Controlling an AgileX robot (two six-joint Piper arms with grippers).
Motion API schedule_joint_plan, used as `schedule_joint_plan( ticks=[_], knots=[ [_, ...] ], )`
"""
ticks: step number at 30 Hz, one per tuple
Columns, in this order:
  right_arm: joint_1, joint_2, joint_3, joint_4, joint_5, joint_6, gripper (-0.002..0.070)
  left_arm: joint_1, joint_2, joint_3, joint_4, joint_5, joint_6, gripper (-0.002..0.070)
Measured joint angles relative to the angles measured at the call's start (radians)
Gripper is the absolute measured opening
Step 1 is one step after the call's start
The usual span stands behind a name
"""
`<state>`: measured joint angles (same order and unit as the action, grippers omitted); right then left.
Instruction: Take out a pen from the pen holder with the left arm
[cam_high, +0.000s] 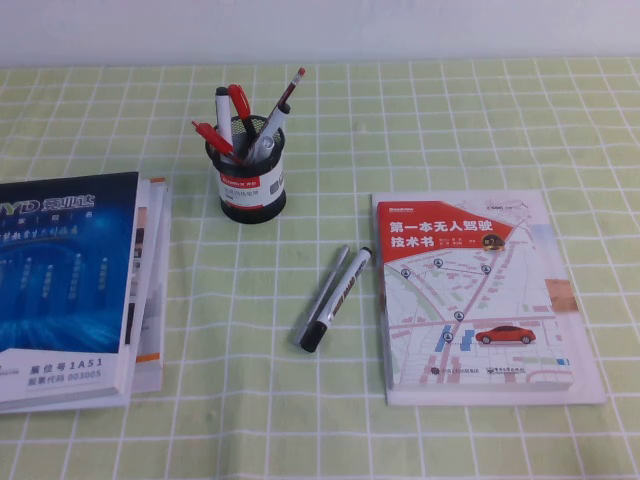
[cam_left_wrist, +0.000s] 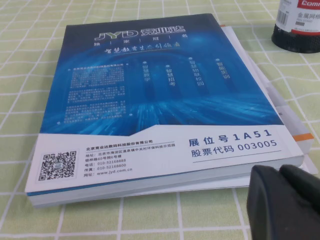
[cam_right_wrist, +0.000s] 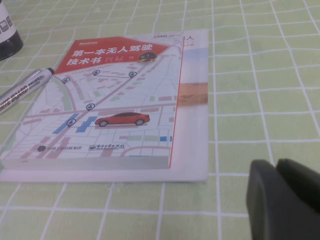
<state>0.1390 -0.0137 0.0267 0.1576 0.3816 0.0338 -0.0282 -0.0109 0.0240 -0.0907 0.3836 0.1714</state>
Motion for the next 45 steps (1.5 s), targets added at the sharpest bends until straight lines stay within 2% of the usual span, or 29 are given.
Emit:
schedule_joint_plan(
  ticks=[17,24,28,38,45],
  knots=[
    [0.000,0.000,0.000,0.000,0.000,0.000,-0.0014,0.000,0.000,0.000,0.000,-0.059,-0.009,-0.0001],
    [0.000,0.000,0.000,0.000,0.000,0.000,-0.0014,0.000,0.000,0.000,-0.043,-0.065,-0.045,-0.0001],
    [0.000,0.000,0.000,0.000,0.000,0.000,-0.0014,0.000,0.000,0.000,-0.128,-0.099,-0.048,-0.0001],
    [0.000,0.000,0.000,0.000,0.000,0.000,-0.0014,0.000,0.000,0.000,-0.476,-0.216,-0.055,-0.0001],
    [0.000,0.000,0.000,0.000,0.000,0.000,-0.0015,0.000,0.000,0.000,-0.513,-0.234,-0.059,-0.0001]
  ],
)
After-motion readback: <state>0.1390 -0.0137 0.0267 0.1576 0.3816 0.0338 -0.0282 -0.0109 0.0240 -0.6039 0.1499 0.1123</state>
